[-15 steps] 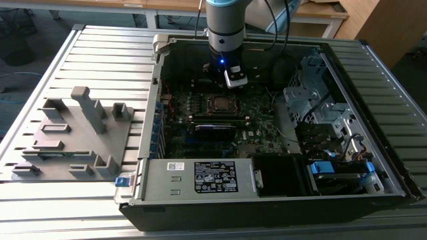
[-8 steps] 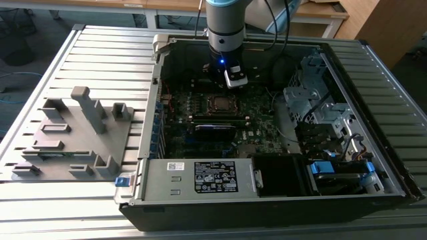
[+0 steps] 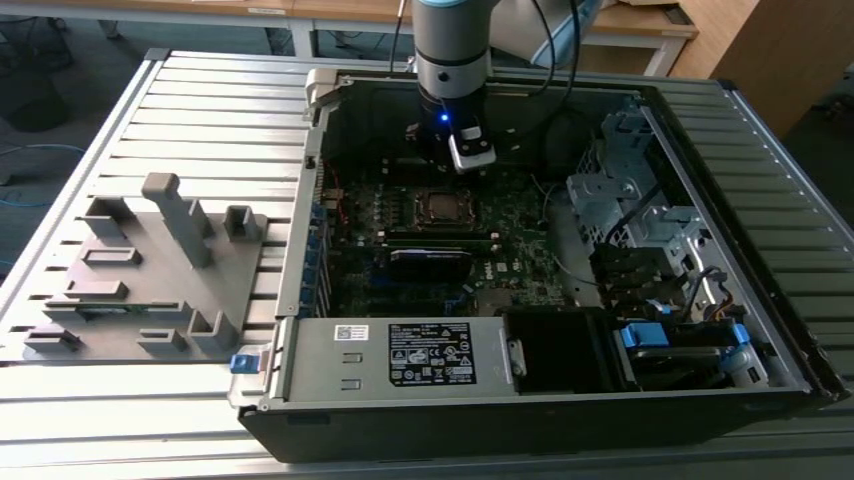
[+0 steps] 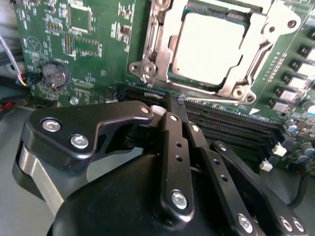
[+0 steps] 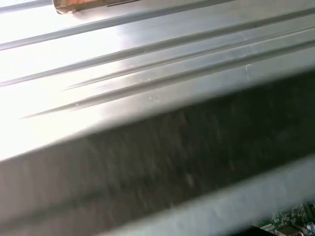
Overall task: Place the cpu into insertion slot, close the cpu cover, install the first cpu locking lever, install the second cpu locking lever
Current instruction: 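Install the first cpu locking lever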
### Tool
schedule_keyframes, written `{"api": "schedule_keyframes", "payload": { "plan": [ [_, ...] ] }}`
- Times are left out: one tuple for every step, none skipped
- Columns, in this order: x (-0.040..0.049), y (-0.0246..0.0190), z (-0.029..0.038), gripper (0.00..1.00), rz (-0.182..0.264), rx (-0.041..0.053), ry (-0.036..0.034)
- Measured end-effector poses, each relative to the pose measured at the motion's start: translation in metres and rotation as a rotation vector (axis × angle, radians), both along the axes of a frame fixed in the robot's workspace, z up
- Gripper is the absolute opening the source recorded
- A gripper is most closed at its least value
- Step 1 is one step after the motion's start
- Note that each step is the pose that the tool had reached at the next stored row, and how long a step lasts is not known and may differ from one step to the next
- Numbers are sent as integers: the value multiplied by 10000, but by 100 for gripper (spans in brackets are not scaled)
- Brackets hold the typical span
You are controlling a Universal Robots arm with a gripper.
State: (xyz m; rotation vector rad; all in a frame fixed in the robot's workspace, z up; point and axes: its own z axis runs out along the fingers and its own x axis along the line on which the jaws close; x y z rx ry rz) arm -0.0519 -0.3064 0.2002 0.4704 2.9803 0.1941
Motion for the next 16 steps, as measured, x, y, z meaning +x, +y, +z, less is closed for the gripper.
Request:
{"api": "schedule_keyframes", "payload": {
  "plan": [
    [0, 12, 0, 10, 0, 1, -3],
    [0, 16, 0, 10, 0, 1, -3],
    [0, 16, 0, 10, 1, 2, -4],
    [0, 16, -1, 10, 2, 2, -10],
    [0, 14, 0, 10, 2, 1, -22],
    [-2, 12, 0, 10, 0, 1, -45],
    [-5, 10, -1, 10, -1, 2, -90],
    [-10, 8, -1, 10, 0, 2, -146],
    [-16, 8, -1, 10, 1, 1, -196],
    [-21, 8, -1, 10, 1, 0, -224],
    [-26, 8, -2, 10, 1, 2, -247],
    [-32, 8, -2, 10, 1, 1, -268],
    [-43, 8, -3, 10, 1, 3, -296],
    [-55, 8, -3, 10, 1, 2, -319],
    [-66, 8, -4, 10, 1, 1, -342],
    [-74, 8, -5, 10, 0, 1, -362]
  ]
}}
